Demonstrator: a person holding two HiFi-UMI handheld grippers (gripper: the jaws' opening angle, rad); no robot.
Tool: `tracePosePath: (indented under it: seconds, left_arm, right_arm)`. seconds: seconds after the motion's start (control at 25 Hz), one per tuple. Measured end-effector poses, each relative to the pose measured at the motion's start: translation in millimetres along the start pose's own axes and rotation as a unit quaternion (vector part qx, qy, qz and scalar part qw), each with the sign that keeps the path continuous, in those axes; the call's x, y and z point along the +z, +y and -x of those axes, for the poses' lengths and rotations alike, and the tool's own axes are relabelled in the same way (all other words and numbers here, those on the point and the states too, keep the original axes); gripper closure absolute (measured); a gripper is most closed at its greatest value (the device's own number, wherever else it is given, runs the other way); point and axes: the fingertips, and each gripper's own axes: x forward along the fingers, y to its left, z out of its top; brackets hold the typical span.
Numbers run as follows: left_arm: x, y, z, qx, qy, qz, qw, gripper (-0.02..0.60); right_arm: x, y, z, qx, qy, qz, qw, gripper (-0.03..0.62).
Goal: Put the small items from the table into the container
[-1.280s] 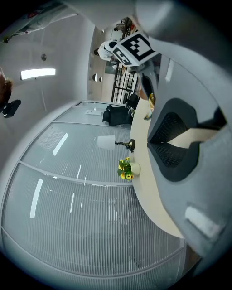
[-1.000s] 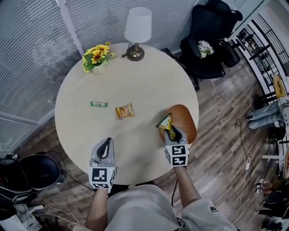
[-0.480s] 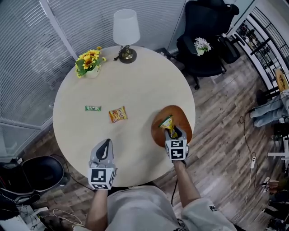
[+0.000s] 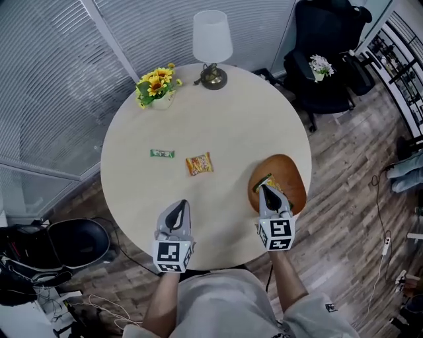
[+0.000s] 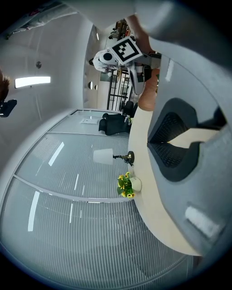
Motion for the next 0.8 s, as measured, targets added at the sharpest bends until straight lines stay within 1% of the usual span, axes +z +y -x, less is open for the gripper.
tracePosePath:
  seconds: [0.12, 0.2, 0.32, 0.4, 0.56, 0.68, 0.8]
  left_arm:
    - [-2.1, 14.5, -1.1, 0.003, 0.002, 0.008, 1.0, 0.586]
    - [-0.9, 25.6, -1.1, 0.004, 0.001, 0.011, 0.9999, 0.586]
    - [-2.9, 41.5, -0.9, 0.004, 0.002, 0.019, 0.9998, 0.588]
    - [-5.6, 52.1, -0.7, 0.003, 0.002, 0.023, 0.9997, 0.589]
    - [-8.3, 72.6, -1.7, 0.003, -0.001, 0.02, 0.9998, 0.584]
    - [-13.9, 90.3, -6.0, -0.002, 0.004, 0.023, 0.9997, 0.584]
    - [-14.5, 107.0, -12.4, -0.011, 0.0, 0.027, 0.9996, 0.583]
  right_arm:
    - [32.1, 61.3, -4.8, 0.057, -0.04, 0.02, 0.997, 0.591]
    - [45.8, 99.8, -10.5, 0.092, -0.053, 0.025, 0.994, 0.591]
    - [52.3, 147.7, -19.5, 0.135, -0.052, 0.03, 0.989, 0.591]
    - [51.3, 171.5, -26.0, 0.154, -0.043, 0.032, 0.987, 0.591]
    - [55.2, 201.9, -43.3, 0.166, -0.029, 0.035, 0.985, 0.591]
    - [56.1, 217.3, -64.5, 0.165, -0.024, 0.034, 0.985, 0.591]
    - [57.9, 226.3, -93.3, 0.154, -0.022, 0.041, 0.987, 0.591]
